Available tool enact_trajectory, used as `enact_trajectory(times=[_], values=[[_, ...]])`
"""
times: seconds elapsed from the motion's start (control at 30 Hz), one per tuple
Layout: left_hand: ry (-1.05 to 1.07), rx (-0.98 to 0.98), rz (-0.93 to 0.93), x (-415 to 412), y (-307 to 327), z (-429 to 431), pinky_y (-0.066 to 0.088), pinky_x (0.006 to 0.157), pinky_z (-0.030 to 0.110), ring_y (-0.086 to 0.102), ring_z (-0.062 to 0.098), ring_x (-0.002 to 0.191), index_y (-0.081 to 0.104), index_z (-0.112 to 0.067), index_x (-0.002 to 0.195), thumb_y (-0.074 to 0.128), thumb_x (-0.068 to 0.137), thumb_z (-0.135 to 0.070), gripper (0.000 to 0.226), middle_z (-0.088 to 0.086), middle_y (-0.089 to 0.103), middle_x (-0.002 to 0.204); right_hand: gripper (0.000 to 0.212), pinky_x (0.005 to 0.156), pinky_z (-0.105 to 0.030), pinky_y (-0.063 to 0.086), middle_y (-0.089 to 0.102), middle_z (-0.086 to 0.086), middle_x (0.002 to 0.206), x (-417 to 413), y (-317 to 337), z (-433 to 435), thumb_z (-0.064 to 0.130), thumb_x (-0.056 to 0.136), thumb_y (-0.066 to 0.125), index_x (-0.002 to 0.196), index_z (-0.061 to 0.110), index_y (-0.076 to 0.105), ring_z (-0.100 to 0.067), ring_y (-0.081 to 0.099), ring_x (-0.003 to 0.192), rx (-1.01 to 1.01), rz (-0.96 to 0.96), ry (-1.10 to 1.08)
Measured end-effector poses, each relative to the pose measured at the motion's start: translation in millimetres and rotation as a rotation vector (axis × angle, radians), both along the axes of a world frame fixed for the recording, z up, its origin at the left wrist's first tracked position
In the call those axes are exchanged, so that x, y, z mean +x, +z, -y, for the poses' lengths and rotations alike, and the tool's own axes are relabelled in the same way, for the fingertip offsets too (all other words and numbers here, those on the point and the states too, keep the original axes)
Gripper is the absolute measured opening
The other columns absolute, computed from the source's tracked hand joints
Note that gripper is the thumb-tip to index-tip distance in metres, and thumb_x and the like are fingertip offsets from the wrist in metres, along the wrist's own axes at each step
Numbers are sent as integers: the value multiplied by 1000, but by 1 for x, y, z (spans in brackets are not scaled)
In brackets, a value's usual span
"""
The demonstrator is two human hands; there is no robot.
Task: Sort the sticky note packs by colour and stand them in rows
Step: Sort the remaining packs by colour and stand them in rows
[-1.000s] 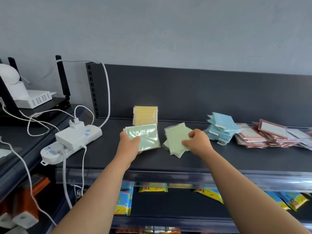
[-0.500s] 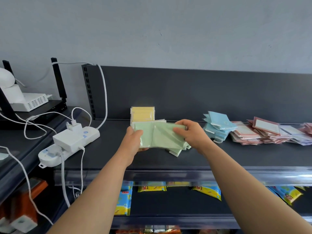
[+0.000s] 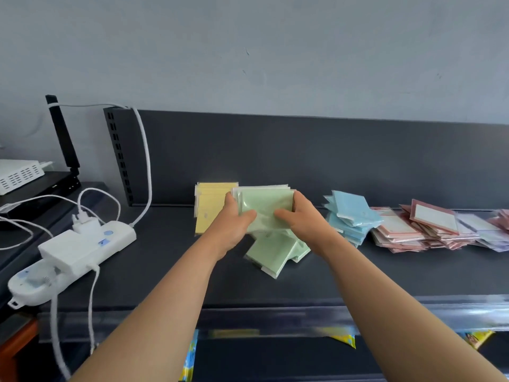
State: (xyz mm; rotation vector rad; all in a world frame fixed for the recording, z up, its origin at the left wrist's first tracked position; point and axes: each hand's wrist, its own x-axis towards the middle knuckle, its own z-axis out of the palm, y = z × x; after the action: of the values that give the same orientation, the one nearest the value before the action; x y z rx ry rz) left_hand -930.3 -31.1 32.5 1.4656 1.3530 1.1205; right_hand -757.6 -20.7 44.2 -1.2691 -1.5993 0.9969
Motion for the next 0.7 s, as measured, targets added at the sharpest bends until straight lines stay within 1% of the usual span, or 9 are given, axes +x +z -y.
enact_trajectory(times=[0.13, 0.2, 0.27, 0.37, 0.43, 0.5, 0.53, 0.63, 0.7], values=[[-10, 9, -141, 11, 14, -39, 40, 106, 40, 52, 16, 119, 23, -25, 148, 49, 98, -25, 57, -7, 53, 133, 26, 81, -35, 52, 59, -4, 107, 12, 6, -40, 11, 90, 56, 114, 15, 46, -19, 58, 95, 14, 46, -53], [20, -1, -163, 15, 16, -60, 41, 105, 38, 52, 16, 118, 27, -24, 147, 49, 98, -23, 54, -7, 54, 131, 29, 75, -29, 51, 58, -3, 108, 14, 5, -60, 8, 90, 56, 116, 16, 44, -17, 58, 93, 26, 46, -70], [73, -14, -157, 19, 14, -80, 43, 91, 31, 53, 15, 109, 37, -22, 139, 48, 98, -18, 42, -7, 55, 122, 32, 69, -21, 47, 57, 1, 104, 13, 2, -79, 6, 90, 56, 117, 18, 43, -12, 56, 91, 34, 51, -82], [164, -48, -185, 25, 1, -105, 41, 75, 26, 53, 14, 100, 45, -21, 127, 48, 97, -13, 31, -4, 56, 115, 37, 67, -21, 45, 55, 5, 98, 9, -10, -103, 2, 90, 53, 122, 17, 41, -10, 55, 88, 10, 95, -110], [215, -78, -227, 30, -12, -119, 44, 87, 32, 51, 21, 114, 45, -22, 125, 48, 96, -15, 30, 0, 54, 122, 39, 62, -21, 45, 54, 5, 95, 8, -19, -116, 1, 90, 51, 123, 17, 40, -7, 54, 83, -29, 120, -128], [257, -117, -296, 35, -20, -129, 33, 108, 41, 34, 28, 135, 42, -22, 127, 46, 97, -19, 31, 1, 46, 135, 37, 62, -21, 44, 53, 6, 93, 8, -26, -127, 1, 91, 47, 122, 17, 38, -6, 51, 79, -71, 147, -144], [273, -129, -327, 38, -22, -132, 27, 110, 37, 26, 27, 139, 39, -20, 130, 44, 98, -19, 32, 1, 40, 140, 36, 62, -22, 43, 52, 4, 93, 7, -28, -130, 1, 91, 45, 122, 17, 37, -7, 50, 78, -96, 161, -147], [283, -172, -325, 46, -27, -137, 25, 85, 26, 33, 11, 112, 32, -13, 135, 38, 101, -16, 34, 0, 40, 130, 36, 59, -26, 41, 52, -4, 105, 4, -35, -140, 1, 89, 41, 122, 14, 35, -14, 51, 83, -193, 181, -163], [286, -189, -338, 47, -32, -141, 31, 76, 27, 41, 15, 100, 34, -9, 130, 39, 100, -14, 31, 1, 46, 119, 34, 66, -30, 43, 52, -8, 113, 3, -39, -144, 1, 88, 43, 120, 12, 37, -22, 53, 94, -235, 180, -202]])
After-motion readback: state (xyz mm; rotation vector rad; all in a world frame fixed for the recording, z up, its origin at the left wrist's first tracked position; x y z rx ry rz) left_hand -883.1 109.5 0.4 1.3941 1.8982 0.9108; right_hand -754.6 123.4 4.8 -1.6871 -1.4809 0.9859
